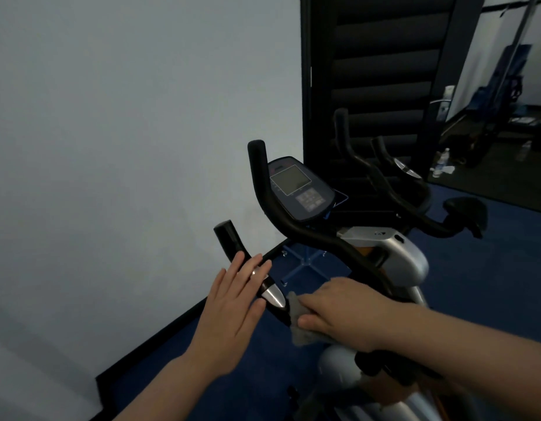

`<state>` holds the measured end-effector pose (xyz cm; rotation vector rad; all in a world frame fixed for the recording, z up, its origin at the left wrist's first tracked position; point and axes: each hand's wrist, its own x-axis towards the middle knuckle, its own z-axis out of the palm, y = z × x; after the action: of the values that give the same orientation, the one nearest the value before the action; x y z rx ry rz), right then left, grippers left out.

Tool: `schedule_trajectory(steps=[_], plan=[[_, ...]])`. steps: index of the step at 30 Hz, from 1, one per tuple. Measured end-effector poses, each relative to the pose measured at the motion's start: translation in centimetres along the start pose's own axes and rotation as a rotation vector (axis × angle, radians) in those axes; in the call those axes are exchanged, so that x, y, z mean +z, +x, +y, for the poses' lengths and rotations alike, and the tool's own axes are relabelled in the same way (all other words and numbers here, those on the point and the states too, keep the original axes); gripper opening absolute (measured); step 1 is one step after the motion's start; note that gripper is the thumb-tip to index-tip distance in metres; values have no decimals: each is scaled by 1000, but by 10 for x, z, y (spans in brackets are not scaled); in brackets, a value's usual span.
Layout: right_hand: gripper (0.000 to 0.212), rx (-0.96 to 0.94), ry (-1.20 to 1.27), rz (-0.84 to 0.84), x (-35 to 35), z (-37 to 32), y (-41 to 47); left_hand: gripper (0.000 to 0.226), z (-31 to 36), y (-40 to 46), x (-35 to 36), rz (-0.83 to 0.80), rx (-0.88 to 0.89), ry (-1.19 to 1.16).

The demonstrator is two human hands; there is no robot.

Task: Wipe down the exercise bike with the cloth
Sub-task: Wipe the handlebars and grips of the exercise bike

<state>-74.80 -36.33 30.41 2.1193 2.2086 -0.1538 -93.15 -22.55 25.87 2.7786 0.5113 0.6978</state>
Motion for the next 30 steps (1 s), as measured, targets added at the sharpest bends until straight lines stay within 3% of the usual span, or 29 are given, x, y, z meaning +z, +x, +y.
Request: schedule_trajectory(steps=[3,7,10,18,30], plan=[[25,-24,-4,46,5,-18,11,50,6,0,5,36,-40,-49],[34,125,359,-22,3,-18,17,49,1,0,-3,70,-17,34],[35,141,481,-26,-1,-20,25,48,-4,5,-19,173,-54,57],[27,190,1015,292,-24,-45,94,50,0,27,-31,301,-200,-165],[30,26,1213,488,-25,-41,119,51,8,28,-26,323,-249,-319]])
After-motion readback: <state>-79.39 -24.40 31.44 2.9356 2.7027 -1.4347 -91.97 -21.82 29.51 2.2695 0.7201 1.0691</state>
